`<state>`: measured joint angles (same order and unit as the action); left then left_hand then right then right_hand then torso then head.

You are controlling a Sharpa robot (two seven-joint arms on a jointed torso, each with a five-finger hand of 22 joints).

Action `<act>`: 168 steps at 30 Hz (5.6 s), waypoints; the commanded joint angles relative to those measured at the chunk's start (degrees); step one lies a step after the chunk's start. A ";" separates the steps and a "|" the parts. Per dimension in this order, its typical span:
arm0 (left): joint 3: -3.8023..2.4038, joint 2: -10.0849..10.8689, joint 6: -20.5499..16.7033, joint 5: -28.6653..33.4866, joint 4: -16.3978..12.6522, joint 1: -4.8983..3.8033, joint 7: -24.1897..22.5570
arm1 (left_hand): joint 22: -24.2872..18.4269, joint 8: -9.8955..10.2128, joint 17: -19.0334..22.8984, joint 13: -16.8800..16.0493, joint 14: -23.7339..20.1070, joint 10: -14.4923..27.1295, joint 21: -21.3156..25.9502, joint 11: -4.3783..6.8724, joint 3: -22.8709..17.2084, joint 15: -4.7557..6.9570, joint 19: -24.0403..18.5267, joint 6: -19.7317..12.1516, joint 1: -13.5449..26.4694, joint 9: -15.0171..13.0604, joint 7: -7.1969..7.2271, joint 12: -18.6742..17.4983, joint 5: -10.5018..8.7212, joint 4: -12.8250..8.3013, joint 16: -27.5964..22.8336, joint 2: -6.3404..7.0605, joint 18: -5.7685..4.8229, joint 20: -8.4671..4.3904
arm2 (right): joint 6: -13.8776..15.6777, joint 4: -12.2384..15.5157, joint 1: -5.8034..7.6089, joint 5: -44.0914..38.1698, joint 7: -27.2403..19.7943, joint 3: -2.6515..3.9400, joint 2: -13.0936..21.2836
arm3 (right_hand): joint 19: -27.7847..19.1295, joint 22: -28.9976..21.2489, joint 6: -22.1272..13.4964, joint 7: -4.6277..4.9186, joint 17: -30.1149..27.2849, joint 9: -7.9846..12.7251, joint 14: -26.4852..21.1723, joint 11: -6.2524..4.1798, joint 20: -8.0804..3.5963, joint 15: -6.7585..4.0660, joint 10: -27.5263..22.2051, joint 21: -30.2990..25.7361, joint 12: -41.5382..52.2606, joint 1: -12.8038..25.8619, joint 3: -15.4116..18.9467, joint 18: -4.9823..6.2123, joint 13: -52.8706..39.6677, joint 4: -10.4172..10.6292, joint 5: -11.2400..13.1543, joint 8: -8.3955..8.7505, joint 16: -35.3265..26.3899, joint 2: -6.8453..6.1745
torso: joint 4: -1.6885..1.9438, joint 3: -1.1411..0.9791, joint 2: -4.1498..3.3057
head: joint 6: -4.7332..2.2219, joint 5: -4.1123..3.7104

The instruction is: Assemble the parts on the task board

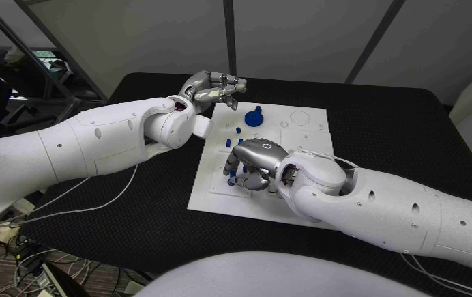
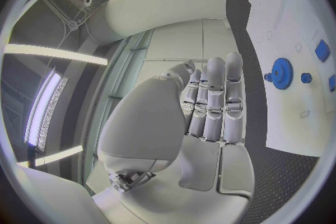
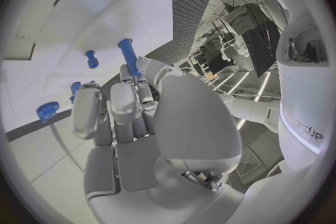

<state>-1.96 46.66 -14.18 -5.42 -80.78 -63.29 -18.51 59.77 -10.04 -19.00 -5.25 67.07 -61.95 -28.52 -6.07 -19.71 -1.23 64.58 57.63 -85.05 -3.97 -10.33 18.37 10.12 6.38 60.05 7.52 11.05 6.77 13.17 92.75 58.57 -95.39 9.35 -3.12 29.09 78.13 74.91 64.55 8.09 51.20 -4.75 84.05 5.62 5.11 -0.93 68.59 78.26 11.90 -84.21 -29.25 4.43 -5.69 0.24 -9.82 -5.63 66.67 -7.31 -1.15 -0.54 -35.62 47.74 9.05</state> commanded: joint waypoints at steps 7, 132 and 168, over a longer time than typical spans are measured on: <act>-0.06 0.00 0.77 0.12 -0.08 -0.10 0.00 | 0.09 -0.31 0.07 0.01 -0.17 0.38 0.34 0.00 -0.32 -0.20 -0.26 -0.30 0.32 -0.09 -0.09 0.17 -0.04 0.06 -0.33 -0.06 -0.70 0.20 | 0.35 0.20 -0.22 0.01 -0.22 -0.16 -0.03 | 0.25 0.59 -0.10 0.27 -0.01 0.10 0.21 -1.75 0.12 0.04 1.45 0.21 0.19 -0.53 -0.01 -0.39 -0.11 -0.37 -0.48 0.33 0.33 0.33 | -0.01 0.00 0.01 | 0.05 0.19; 0.15 2.88 1.02 0.12 -1.74 1.32 0.73 | 0.15 -0.52 0.11 0.00 -0.26 0.73 0.40 -0.10 -0.59 -0.28 -0.33 -0.58 0.79 -0.12 -0.18 0.47 -0.15 -0.04 -0.36 -0.25 -0.71 0.28 | 7.29 14.37 -4.01 11.71 23.16 2.12 26.78 | 6.24 8.23 -7.66 -2.72 19.74 -4.36 2.59 -4.83 -1.70 -2.14 10.65 6.16 58.78 11.05 34.65 -2.39 -60.63 16.43 -14.16 -14.42 14.17 -0.68 | -2.53 0.56 0.69 | -1.65 -7.66; 0.15 3.00 1.22 0.12 -1.93 1.33 0.81 | 0.16 -0.59 0.11 -0.01 -0.28 0.80 0.42 -0.11 -0.66 -0.30 -0.33 -0.65 0.93 -0.13 -0.19 0.57 -0.17 -0.08 -0.36 -0.28 -0.71 0.30 | 8.32 9.68 -5.48 12.18 24.25 2.09 22.07 | 6.68 8.91 -7.66 -3.18 21.35 -5.14 2.86 -5.22 -1.89 -2.42 11.23 6.66 59.58 9.77 35.55 -2.55 -62.88 16.28 -17.28 -17.39 14.94 3.35 | -2.67 0.68 0.83 | -2.14 -7.70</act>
<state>-1.76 49.70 -13.50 -5.41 -82.62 -61.88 -17.48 59.84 -10.27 -18.97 -5.25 67.07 -61.54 -28.30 -6.07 -20.00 -1.23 64.38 57.44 -84.83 -4.04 -10.54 18.58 10.12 6.40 60.08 7.30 11.05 6.98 21.10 102.58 53.36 -83.92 32.40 -0.78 51.04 83.87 74.91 56.76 5.40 72.47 -9.74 84.04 0.60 3.28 -3.19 79.74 84.58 71.21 -74.31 6.06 2.18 -68.48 16.60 -26.76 -22.79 81.37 -4.52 -3.76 0.12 -34.87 45.68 1.43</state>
